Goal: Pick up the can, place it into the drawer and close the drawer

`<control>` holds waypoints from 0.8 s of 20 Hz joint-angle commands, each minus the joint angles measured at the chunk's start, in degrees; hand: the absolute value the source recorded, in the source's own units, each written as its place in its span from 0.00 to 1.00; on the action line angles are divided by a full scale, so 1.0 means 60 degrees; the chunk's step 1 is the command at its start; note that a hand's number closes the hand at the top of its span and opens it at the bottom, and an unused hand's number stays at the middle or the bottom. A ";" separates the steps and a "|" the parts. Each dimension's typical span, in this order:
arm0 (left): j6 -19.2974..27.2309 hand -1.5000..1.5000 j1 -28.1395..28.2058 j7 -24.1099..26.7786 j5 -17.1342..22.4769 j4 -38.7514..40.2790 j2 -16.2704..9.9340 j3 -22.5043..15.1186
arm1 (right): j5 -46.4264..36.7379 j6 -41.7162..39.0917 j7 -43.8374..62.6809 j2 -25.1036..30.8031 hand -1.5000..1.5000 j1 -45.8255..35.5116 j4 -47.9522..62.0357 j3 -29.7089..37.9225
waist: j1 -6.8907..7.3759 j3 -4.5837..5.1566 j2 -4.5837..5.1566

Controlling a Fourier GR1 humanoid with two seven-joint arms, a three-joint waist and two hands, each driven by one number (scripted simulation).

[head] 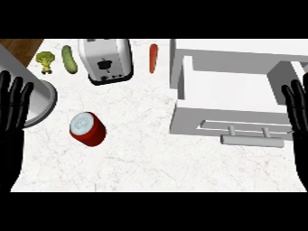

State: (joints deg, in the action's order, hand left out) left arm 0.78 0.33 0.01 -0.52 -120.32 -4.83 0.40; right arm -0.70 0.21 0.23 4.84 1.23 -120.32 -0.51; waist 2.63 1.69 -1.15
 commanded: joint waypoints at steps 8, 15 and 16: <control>0.1832 0.00 0.0100 -0.2219 -0.1864 0.1140 0.0795 -0.0712 | -0.0170 0.0322 0.1511 -0.0086 0.00 0.0531 0.0447 0.0181 | -0.0501 -0.0300 0.0245; 0.2873 0.00 -0.1027 -0.4705 -0.3200 0.0595 0.0804 -0.1700 | 0.0596 -0.0151 0.1694 0.0202 0.00 0.1340 -0.0118 0.0834 | -0.0507 -0.0289 0.0180; 0.2984 0.00 0.0180 -0.4539 -0.3319 -0.0283 0.0804 -0.2606 | 0.0119 0.0061 0.1691 0.0130 0.00 0.0437 0.0705 0.0643 | -0.0409 -0.0286 0.0180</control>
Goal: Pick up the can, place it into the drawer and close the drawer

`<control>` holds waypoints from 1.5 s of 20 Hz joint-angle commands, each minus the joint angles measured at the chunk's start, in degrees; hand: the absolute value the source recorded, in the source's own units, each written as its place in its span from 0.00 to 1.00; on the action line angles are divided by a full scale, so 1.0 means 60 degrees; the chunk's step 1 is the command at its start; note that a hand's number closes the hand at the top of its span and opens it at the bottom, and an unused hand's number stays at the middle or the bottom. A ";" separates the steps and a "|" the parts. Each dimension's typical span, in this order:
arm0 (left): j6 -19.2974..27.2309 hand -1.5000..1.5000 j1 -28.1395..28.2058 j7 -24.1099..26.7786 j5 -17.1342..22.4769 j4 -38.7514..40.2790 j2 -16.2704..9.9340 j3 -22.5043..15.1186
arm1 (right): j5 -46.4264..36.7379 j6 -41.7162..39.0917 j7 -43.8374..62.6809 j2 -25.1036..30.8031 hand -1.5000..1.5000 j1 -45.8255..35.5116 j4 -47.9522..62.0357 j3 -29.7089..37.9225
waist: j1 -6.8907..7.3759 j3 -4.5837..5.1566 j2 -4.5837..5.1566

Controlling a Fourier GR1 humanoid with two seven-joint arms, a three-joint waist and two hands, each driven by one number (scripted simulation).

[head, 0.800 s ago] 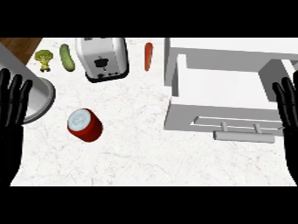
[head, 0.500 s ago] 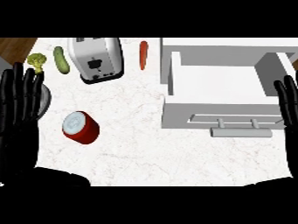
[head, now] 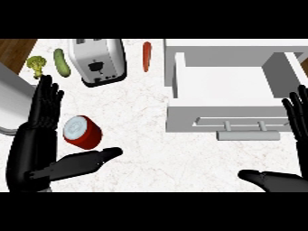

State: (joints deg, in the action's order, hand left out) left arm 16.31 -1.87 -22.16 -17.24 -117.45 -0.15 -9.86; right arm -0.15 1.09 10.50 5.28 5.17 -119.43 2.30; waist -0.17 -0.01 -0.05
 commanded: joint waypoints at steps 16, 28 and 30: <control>0.0708 0.00 0.0321 -0.0716 0.0015 0.0085 0.0016 0.0350 | 0.0315 -0.1024 -0.1250 -0.0255 0.00 0.1618 0.0015 0.0769 | -0.0001 0.0003 0.0002; 0.0807 0.00 -0.0230 0.1421 0.1099 0.2804 0.0022 0.0866 | 0.0682 -0.1410 -0.0954 -0.0007 0.00 0.1310 0.0089 0.1512 | -0.0016 0.0004 0.0009; 0.0807 0.00 -0.0010 0.1751 0.1195 0.2840 0.0018 0.1239 | 0.0820 -0.1681 -0.1100 -0.0092 0.00 0.1983 -0.0402 0.1564 | -0.0021 0.0004 0.0003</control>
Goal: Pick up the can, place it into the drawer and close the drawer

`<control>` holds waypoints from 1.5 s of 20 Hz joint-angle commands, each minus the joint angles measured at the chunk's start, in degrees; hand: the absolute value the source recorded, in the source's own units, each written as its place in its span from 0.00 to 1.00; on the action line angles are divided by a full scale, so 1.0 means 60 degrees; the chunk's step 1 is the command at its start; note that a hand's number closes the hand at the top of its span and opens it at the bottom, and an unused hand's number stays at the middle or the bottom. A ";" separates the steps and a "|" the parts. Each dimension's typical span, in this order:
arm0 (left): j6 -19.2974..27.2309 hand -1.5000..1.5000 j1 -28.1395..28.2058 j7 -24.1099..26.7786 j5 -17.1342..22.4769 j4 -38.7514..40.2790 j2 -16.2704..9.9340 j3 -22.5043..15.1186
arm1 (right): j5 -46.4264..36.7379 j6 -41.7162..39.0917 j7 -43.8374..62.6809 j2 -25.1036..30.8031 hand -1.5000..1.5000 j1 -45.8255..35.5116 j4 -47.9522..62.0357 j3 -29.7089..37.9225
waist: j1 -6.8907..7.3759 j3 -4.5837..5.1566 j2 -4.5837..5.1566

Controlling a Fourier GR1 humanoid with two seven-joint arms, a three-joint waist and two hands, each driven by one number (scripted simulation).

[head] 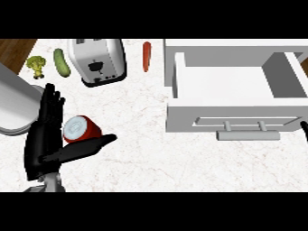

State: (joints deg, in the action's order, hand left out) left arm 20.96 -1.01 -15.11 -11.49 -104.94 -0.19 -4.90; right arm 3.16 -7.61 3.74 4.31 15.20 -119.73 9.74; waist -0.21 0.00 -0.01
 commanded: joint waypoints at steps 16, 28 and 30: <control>-0.0142 0.00 0.0083 0.2151 0.0891 0.2282 -0.0268 0.1003 | -0.0354 -0.0356 -0.0466 -0.0222 0.00 -0.0537 0.0834 0.0313 | 0.0020 0.0000 -0.0001; -0.0796 0.00 0.0549 0.4393 0.1707 0.4267 -0.0340 0.1719 | 0.0330 -0.0756 -0.0386 0.0012 0.00 -0.0621 0.0788 0.0894 | 0.0014 0.0000 0.0000; -0.1003 0.00 0.0893 0.5115 0.1865 0.4691 -0.0352 0.1864 | -0.0406 -0.0510 -0.1021 -0.0503 0.00 -0.0376 0.0976 0.0341 | 0.0020 0.0001 0.0001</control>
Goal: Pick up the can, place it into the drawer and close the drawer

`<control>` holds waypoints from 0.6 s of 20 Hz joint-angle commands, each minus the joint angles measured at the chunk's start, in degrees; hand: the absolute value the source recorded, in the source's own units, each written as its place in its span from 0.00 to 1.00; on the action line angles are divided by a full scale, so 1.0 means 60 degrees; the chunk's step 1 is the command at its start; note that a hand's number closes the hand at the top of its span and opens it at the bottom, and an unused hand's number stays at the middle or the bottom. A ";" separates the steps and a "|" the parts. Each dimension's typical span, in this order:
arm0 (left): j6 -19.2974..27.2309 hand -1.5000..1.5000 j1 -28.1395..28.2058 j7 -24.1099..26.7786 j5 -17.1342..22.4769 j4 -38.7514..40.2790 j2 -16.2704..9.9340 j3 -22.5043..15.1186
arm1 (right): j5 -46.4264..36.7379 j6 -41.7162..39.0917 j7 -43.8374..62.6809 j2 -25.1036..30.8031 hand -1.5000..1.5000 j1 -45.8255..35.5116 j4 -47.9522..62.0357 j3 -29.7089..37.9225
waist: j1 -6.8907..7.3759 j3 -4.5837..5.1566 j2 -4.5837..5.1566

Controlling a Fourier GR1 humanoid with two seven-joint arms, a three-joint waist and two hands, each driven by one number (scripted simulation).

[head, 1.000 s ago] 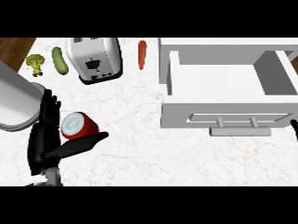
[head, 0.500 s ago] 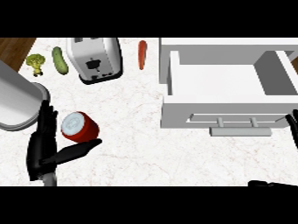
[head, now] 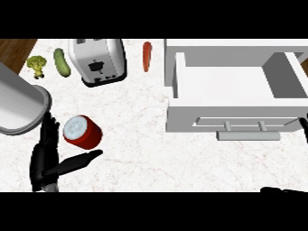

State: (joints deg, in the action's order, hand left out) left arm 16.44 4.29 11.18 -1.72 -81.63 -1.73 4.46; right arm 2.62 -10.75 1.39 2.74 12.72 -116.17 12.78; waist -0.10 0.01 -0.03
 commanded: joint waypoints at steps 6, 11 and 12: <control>-0.0447 0.00 -0.0494 0.1225 0.0522 0.1899 -0.0233 0.0719 | 0.0009 -0.0010 0.0222 -0.0382 0.00 0.0492 -0.0722 -0.0037 | -0.0016 0.0001 0.0002; -0.0225 0.00 -0.0059 0.1514 0.0499 0.1906 0.0219 0.0486 | -0.0159 -0.0241 -0.0190 -0.0396 0.00 0.0979 -0.0890 -0.0144 | -0.0017 -0.0001 -0.0002; -0.0396 0.00 -0.0236 0.1224 0.0647 0.1944 -0.0033 0.0626 | -0.0477 0.0174 0.0495 -0.0449 0.00 0.0454 -0.1088 -0.0420 | -0.0001 -0.0001 0.0000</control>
State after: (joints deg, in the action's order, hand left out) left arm 14.57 2.23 16.87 1.39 -72.11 -2.17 7.81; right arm 0.95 -10.77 1.87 0.78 15.69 -120.17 11.53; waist -0.15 0.00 -0.03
